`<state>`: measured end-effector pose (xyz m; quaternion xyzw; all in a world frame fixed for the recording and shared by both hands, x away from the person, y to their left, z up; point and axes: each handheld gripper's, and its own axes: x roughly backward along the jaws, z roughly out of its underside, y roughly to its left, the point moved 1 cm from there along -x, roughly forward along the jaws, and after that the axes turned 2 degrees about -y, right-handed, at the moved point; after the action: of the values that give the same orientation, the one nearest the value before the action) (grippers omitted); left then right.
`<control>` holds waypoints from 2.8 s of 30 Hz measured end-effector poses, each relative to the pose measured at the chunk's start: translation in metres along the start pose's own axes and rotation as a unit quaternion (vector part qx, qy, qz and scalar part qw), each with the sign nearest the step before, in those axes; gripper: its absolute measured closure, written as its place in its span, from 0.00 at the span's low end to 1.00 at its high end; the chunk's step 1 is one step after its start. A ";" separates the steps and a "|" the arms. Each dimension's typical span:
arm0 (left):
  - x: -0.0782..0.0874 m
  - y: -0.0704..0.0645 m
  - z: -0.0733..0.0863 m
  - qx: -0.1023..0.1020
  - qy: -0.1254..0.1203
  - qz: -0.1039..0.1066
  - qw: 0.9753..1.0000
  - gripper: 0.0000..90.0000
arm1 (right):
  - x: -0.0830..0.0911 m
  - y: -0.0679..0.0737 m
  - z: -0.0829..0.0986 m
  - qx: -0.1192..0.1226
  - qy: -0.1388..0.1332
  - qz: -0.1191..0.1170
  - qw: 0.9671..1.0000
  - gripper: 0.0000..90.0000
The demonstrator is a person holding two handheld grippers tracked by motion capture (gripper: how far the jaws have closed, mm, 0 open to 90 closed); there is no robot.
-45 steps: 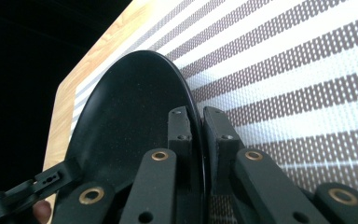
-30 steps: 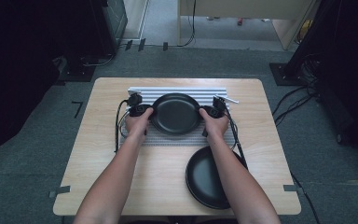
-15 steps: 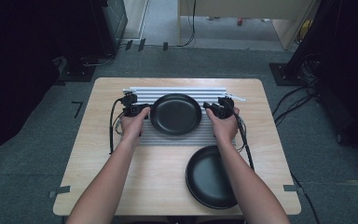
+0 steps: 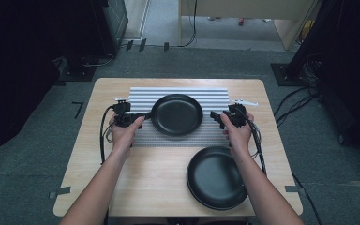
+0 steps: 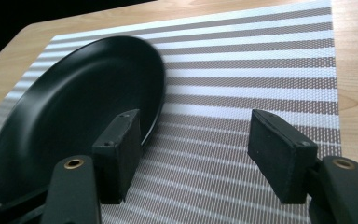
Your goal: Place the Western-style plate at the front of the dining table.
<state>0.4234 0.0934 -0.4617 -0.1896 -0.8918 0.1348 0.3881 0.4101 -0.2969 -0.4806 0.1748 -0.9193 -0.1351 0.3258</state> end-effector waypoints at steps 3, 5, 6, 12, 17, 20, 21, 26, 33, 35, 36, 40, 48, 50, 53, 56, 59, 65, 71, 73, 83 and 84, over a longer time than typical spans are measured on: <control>0.012 -0.002 0.005 -0.013 -0.006 0.007 1.000 0.13 | 0.010 0.002 0.005 0.006 0.001 -0.022 1.000 0.37; 0.020 -0.003 0.008 -0.019 -0.013 0.014 1.000 0.11 | 0.015 0.003 0.007 0.014 0.008 -0.027 1.000 0.35; 0.024 -0.003 0.009 -0.022 -0.016 0.017 0.999 0.11 | 0.018 0.004 0.008 0.016 0.008 -0.028 0.999 0.35; 0.051 0.000 0.021 -0.035 -0.030 0.033 0.998 0.10 | 0.039 0.006 0.015 0.021 0.001 -0.037 0.999 0.33; 0.071 0.007 0.036 -0.043 -0.037 0.025 0.998 0.10 | 0.058 0.002 0.019 0.026 -0.005 -0.041 0.999 0.32; 0.081 0.016 0.045 -0.038 -0.042 0.016 0.998 0.10 | 0.070 0.000 0.022 0.022 -0.009 -0.047 0.999 0.31; 0.084 0.020 0.048 -0.036 -0.043 0.014 0.998 0.10 | 0.074 -0.001 0.024 0.023 -0.010 -0.048 0.999 0.31; 0.100 0.036 0.063 -0.027 -0.046 0.006 0.999 0.10 | 0.090 -0.009 0.036 0.029 -0.009 -0.050 0.998 0.29; 0.122 0.059 0.079 -0.019 -0.054 -0.007 0.998 0.10 | 0.113 -0.025 0.055 0.019 -0.009 -0.055 0.998 0.26; 0.126 0.066 0.084 -0.018 -0.056 -0.016 0.998 0.10 | 0.118 -0.031 0.061 0.013 -0.008 -0.055 0.998 0.26; 0.128 0.070 0.086 -0.015 -0.060 -0.023 0.998 0.10 | 0.120 -0.033 0.064 0.012 -0.007 -0.054 0.998 0.26; 0.138 0.088 0.097 0.010 -0.072 -0.032 0.997 0.10 | 0.130 -0.043 0.074 0.008 -0.007 -0.049 0.999 0.25; 0.154 0.109 0.120 0.015 -0.073 -0.048 0.996 0.10 | 0.155 -0.062 0.093 0.002 -0.007 -0.038 0.999 0.25; 0.157 0.113 0.126 0.015 -0.072 -0.052 0.996 0.10 | 0.161 -0.068 0.100 -0.001 -0.007 -0.034 0.999 0.25; 0.159 0.117 0.136 0.016 -0.070 -0.056 0.996 0.10 | 0.170 -0.077 0.111 -0.010 -0.006 -0.028 1.000 0.25; 0.157 0.121 0.144 0.013 -0.060 -0.066 0.996 0.10 | 0.175 -0.086 0.123 -0.021 -0.003 -0.024 0.999 0.24; 0.155 0.123 0.151 -0.005 -0.058 -0.102 0.993 0.10 | 0.179 -0.091 0.132 -0.027 -0.001 -0.020 0.999 0.24; 0.154 0.122 0.158 -0.036 -0.049 -0.126 0.990 0.10 | 0.184 -0.096 0.141 -0.010 0.003 0.005 1.000 0.24; 0.154 0.124 0.163 -0.052 -0.038 -0.130 0.989 0.10 | 0.187 -0.099 0.152 0.000 0.011 0.027 1.000 0.25; 0.154 0.124 0.164 -0.056 -0.039 -0.132 0.989 0.10 | 0.189 -0.098 0.155 0.011 0.010 0.036 0.999 0.25; 0.148 0.115 0.168 -0.101 -0.029 -0.161 0.981 0.10 | 0.187 -0.085 0.162 0.080 0.017 0.092 0.992 0.22; 0.147 0.114 0.169 -0.104 -0.028 -0.164 0.981 0.10 | 0.186 -0.084 0.163 0.083 0.017 0.095 0.992 0.22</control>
<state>0.2325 0.2448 -0.5234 -0.0760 -0.9305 -0.0190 0.3579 0.1894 -0.4275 -0.5307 0.1150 -0.9340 -0.0242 0.3374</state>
